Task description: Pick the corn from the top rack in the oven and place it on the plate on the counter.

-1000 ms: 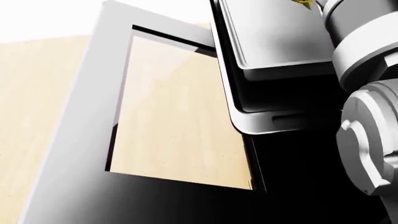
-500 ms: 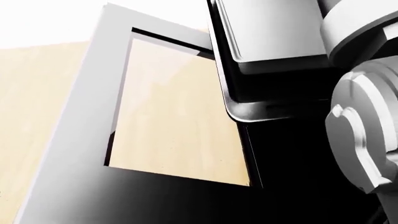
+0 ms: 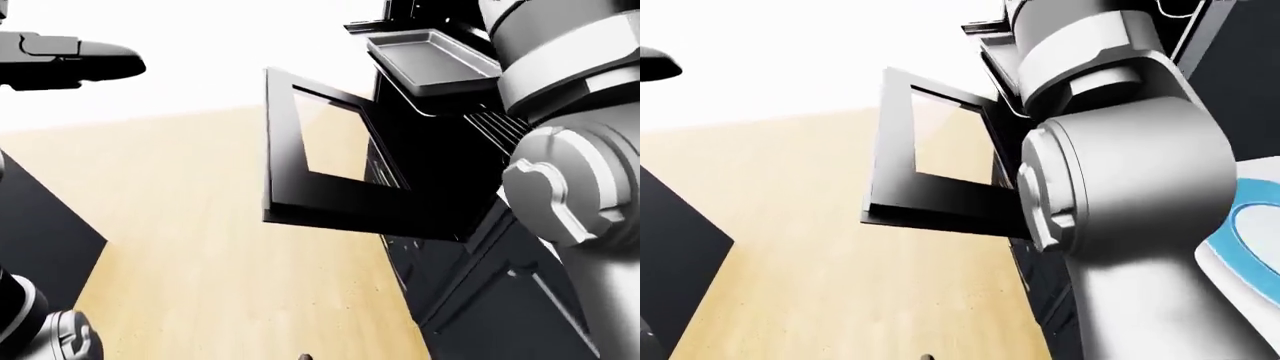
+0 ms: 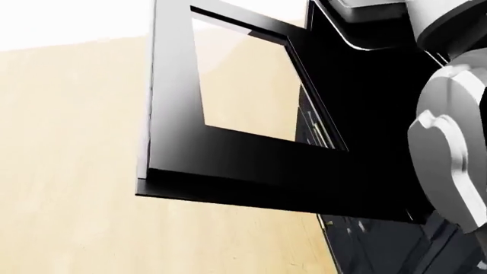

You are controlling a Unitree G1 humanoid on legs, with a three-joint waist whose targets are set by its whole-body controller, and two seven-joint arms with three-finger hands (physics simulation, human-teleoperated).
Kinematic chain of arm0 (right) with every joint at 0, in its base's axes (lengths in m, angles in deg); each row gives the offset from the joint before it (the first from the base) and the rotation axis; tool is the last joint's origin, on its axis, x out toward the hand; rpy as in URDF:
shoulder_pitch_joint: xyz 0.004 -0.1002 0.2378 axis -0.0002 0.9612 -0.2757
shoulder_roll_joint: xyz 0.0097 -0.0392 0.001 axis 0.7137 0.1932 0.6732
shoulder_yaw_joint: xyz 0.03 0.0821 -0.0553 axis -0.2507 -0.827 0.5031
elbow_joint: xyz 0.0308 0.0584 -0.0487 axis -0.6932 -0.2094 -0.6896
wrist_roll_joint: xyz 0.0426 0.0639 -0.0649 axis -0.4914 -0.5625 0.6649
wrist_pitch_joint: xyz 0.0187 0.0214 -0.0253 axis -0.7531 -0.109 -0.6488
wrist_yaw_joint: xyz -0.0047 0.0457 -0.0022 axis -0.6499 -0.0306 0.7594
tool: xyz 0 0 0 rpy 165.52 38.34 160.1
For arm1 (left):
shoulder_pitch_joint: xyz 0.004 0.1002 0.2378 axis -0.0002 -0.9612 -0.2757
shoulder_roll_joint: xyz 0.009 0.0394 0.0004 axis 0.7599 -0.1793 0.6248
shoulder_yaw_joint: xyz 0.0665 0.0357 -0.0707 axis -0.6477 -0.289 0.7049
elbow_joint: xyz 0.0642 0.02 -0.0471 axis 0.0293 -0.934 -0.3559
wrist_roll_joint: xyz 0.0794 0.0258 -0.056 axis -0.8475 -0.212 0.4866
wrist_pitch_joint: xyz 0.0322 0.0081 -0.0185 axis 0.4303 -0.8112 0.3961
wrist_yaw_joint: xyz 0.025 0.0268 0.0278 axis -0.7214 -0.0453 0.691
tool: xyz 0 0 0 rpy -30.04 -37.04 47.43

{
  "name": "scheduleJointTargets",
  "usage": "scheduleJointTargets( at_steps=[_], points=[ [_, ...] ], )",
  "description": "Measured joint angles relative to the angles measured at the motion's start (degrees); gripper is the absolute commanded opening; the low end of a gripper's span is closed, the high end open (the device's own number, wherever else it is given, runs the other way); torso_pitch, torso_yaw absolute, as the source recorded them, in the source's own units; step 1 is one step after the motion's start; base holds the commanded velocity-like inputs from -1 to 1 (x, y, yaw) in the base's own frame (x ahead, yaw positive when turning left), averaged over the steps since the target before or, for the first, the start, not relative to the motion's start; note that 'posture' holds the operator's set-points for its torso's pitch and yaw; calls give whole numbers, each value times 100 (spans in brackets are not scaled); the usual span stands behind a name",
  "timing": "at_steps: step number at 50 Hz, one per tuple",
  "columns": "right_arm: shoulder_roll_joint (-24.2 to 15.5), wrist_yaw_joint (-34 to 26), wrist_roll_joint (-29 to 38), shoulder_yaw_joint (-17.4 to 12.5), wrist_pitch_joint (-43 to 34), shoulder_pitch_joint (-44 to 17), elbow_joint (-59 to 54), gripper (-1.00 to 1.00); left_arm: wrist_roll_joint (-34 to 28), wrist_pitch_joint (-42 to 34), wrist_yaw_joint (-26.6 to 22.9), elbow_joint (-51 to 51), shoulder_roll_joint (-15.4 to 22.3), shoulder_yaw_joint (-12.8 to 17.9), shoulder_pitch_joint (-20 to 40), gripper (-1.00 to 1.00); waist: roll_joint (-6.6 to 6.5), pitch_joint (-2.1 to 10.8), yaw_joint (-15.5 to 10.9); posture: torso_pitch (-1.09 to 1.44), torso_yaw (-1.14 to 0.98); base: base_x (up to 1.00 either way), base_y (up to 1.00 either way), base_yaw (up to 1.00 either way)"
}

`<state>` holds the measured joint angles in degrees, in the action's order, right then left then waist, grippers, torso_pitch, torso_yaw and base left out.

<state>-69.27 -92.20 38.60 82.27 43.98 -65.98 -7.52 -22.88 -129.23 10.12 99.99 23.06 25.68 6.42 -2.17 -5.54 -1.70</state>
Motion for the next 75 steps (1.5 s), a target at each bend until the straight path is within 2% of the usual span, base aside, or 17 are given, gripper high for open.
scheduleJointTargets(
  at_steps=[2, 4, 10, 14, 16, 17, 33, 35, 39, 42, 43, 48, 59, 62, 64, 70, 75],
  points=[
    [24, 51, -146, -50, 34, -41, 119, -100, -16, 32, -5, -33, -4, 24, -30, 100, 225, -114, -21, 0, 0, 0, 0, 0],
    [54, 59, -323, -74, 98, -69, 222, -100, -51, 71, -6, -61, -7, 29, -67, 100, 582, -163, -86, 0, 0, 0, 0, 0],
    [10, 12, -536, 141, 77, 233, 563, -100, -35, -14, -82, -137, -113, -147, -171, 100, 462, 40, 109, 0, 0, 0, 0, 0],
    [-25, -7, -642, 201, -107, 362, 1041, -100, -97, 72, -68, -53, -134, -144, -62, 100, 108, -21, 284, 0, 0, 0, 0, 0],
    [-18, -25, -681, 226, -215, 410, 1298, -100, -107, 93, -77, -15, -136, -146, -31, 100, -180, 16, 383, 0, 0, 0, 0, 0],
    [9, -26, -714, 222, -262, 459, 1454, -100, -116, 102, -82, 3, -134, -131, -50, 100, -213, 4, 402, 0, 0, 0, 0, 0],
    [202, 198, -1390, 222, -412, 1345, 2198, -100, -236, -12, -130, -76, -164, -108, -24, 100, 200, -139, 252, 0, 0, 0, -3, 0],
    [196, 236, -1486, 208, -411, 1415, 2136, -100, -236, 13, -163, -98, -198, -151, -85, 100, 43, -70, 281, 0, 0, 5, 0, -56],
    [181, 296, -1665, 225, -406, 1409, 2141, -100, -264, 26, -199, -84, -182, -100, -95, 100, -53, 138, 321, 0, 0, 3, 0, -100],
    [94, 392, -1739, 193, -338, 1259, 2359, -100, -272, 73, -209, -22, -150, -47, -58, 100, -442, 158, 300, 0, 0, 2, 0, -100],
    [111, 429, -1762, 183, -290, 1259, 2434, -100, -276, 87, -209, -11, -143, -11, -96, 100, -472, 162, 259, 0, 0, 3, 0, -100],
    [122, 399, -1832, 254, -261, 1333, 2345, -100, -265, 5, -181, 15, -133, -18, -79, 100, -392, 222, 450, 0, 0, 2, 0, -100],
    [103, 427, -1848, 294, -281, 1427, 2276, -100, -278, -99, -151, -18, -167, -84, -48, 100, 311, 171, 336, 0, 0, 2, -9, -91],
    [2, 535, -1813, 170, -344, 1415, 2285, -100, -230, -99, -189, 38, -206, -157, -69, 100, 148, 145, 503, 0, 0, 0, -29, 0],
    [-36, 686, -1773, 190, -360, 1329, 2278, -100, -232, -102, -196, 32, -170, -137, 8, 100, 306, 151, 438, 0, 0, 0, 0, 0],
    [-22, 704, -1641, 275, -429, 1558, 1845, -100, -204, -163, -215, 35, -174, -169, 3, 100, 307, -37, 264, 0, 0, 5, 0, 0],
    [33, 555, -1620, 281, -475, 1599, 1816, -100, -231, -149, -200, 55, -129, -121, 56, 100, 91, -9, 147, 0, 0, 65, 0, 0]
  ],
)
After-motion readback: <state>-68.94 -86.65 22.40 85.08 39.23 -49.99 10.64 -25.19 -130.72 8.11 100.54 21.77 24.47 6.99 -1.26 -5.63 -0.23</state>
